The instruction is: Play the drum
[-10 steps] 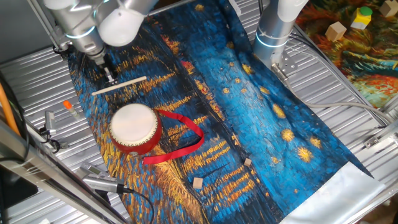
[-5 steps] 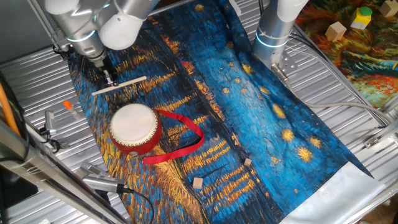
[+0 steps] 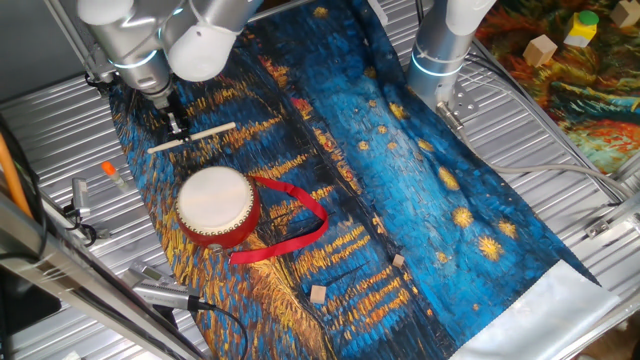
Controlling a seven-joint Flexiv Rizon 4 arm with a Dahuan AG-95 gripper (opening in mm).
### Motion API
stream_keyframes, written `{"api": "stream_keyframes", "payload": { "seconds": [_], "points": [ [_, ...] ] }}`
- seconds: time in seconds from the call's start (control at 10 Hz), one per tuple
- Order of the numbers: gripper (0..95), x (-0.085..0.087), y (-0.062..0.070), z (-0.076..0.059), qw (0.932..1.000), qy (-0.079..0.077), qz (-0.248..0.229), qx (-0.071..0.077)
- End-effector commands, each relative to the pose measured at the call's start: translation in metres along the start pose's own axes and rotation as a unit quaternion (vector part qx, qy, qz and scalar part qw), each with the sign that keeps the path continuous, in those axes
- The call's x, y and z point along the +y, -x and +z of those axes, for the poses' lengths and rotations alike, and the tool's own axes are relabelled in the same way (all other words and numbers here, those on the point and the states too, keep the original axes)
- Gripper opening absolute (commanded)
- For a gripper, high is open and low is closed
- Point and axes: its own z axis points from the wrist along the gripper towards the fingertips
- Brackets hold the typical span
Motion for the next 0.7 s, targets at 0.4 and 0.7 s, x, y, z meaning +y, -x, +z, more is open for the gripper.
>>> {"api": "stream_keyframes", "payload": {
  "seconds": [0.4,0.7],
  "points": [
    [57.0,0.002,-0.006,0.004,0.9999,0.01,0.007,0.01],
    [38.0,0.004,-0.023,0.005,0.9997,0.012,0.017,0.013]
  ]
}}
